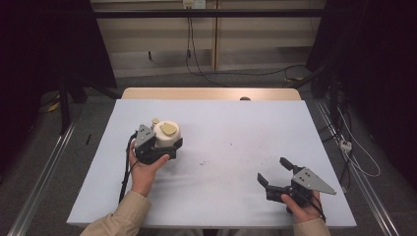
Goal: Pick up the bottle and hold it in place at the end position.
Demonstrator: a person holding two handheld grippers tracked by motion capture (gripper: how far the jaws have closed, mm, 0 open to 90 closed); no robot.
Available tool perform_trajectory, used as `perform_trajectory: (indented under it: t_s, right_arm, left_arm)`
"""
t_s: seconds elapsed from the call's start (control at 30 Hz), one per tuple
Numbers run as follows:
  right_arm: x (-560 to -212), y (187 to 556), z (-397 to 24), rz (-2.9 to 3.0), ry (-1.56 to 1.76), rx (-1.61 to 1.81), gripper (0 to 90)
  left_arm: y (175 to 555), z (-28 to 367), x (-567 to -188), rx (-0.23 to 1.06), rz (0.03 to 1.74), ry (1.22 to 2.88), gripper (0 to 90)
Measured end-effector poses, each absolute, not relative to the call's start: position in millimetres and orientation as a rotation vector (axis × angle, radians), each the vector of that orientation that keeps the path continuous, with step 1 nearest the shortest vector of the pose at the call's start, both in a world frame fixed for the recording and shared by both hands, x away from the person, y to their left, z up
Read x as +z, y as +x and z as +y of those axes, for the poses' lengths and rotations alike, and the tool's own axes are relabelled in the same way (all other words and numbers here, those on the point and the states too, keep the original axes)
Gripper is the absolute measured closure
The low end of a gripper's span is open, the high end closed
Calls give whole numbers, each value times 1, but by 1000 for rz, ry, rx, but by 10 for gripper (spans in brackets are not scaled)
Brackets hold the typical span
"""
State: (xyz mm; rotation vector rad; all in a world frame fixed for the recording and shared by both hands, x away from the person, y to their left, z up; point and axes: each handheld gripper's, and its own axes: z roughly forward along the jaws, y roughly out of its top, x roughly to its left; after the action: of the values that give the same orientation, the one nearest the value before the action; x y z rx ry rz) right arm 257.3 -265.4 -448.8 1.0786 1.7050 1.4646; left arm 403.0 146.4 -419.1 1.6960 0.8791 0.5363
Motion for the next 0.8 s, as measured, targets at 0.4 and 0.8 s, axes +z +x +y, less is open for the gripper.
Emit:
perform_trajectory:
  t_s: [0.4,0.8]
  right_arm:
    - [-449,258,-265,1706,1087,1474,48]
    - [-449,259,-266,1711,1088,1474,50]
  left_arm:
    - [412,135,-417,528,864,1701,67]
    - [419,125,-415,515,850,1706,67]
